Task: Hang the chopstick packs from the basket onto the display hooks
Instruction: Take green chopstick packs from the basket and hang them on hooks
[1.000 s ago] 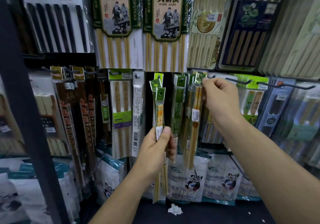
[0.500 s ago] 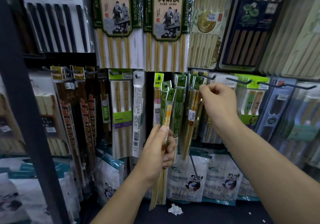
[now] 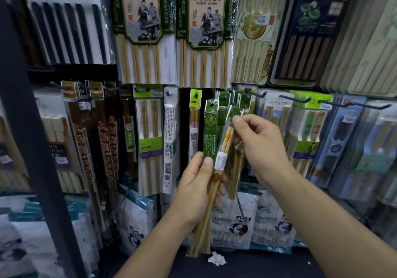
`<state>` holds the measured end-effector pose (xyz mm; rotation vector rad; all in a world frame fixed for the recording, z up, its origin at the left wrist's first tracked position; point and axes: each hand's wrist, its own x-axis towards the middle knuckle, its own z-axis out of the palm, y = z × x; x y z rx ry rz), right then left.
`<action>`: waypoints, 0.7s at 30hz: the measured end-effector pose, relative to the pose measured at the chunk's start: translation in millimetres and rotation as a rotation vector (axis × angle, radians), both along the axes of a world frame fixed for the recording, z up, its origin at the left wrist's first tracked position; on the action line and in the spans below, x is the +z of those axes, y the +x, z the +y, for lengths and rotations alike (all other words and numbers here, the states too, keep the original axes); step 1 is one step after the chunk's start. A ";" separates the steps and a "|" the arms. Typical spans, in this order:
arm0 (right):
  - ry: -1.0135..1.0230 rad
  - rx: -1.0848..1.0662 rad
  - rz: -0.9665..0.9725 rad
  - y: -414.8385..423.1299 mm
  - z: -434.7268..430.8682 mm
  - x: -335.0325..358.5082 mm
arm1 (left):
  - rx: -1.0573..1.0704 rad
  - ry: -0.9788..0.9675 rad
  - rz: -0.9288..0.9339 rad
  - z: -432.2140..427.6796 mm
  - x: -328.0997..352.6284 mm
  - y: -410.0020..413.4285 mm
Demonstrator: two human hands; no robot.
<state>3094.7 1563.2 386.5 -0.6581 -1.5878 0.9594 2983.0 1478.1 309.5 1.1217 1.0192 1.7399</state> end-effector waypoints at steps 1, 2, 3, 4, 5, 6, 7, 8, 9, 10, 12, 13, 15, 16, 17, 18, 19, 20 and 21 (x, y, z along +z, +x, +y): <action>-0.029 -0.009 0.033 1.5 2.2 4.7 | 0.018 -0.008 -0.004 0.5 -0.2 -0.6; -0.054 -0.018 0.063 2.8 4.4 9.9 | 0.048 -0.005 0.024 1.5 -0.7 -1.8; -0.075 -0.032 0.083 3.9 6.6 15.5 | 0.084 -0.003 0.077 2.9 -1.7 -3.6; -0.089 -0.052 0.094 4.7 9.0 20.7 | 0.122 0.005 0.131 4.5 -2.9 -5.6; -0.100 -0.071 0.099 5.1 11.2 25.4 | 0.150 0.012 0.173 5.3 -3.0 -7.1; -0.111 -0.085 0.099 5.2 13.5 29.0 | 0.161 0.023 0.192 6.4 -3.5 -8.3; -0.123 -0.095 0.094 5.0 15.8 31.9 | 0.159 0.028 0.191 7.4 -3.9 -9.2; -0.134 -0.104 0.083 4.6 18.1 34.0 | 0.156 0.031 0.192 8.3 -4.5 -10.0; -0.144 -0.113 0.070 4.3 20.0 35.4 | 0.154 0.029 0.196 8.4 -4.6 -10.2; -0.149 -0.120 0.057 4.0 21.6 36.3 | 0.157 0.027 0.204 8.8 -4.9 -10.1; -0.149 -0.131 0.041 3.2 24.3 37.3 | 0.154 0.028 0.217 9.2 -6.3 -10.4; -0.146 -0.135 0.036 2.6 25.0 37.6 | 0.151 0.029 0.219 9.2 -6.7 -10.4; -0.129 -0.143 0.026 1.3 25.6 37.7 | 0.146 0.035 0.219 9.1 -7.0 -10.6; -0.118 -0.147 0.016 1.0 26.3 37.5 | 0.143 0.040 0.220 9.1 -7.2 -10.7; -0.105 -0.150 0.004 1.2 27.0 37.5 | 0.140 0.044 0.221 9.1 -7.3 -10.8; -0.092 -0.154 -0.011 1.3 27.9 37.8 | 0.139 0.048 0.223 9.1 -7.3 -11.0; -0.080 -0.160 -0.025 1.6 28.7 38.1 | 0.137 0.050 0.225 8.9 -7.3 -11.2; -0.072 -0.166 -0.034 2.0 29.9 38.4 | 0.134 0.050 0.225 8.7 -7.4 -11.4; -0.066 -0.168 -0.038 2.2 31.3 38.8 | 0.129 0.050 0.226 8.4 -7.5 -11.6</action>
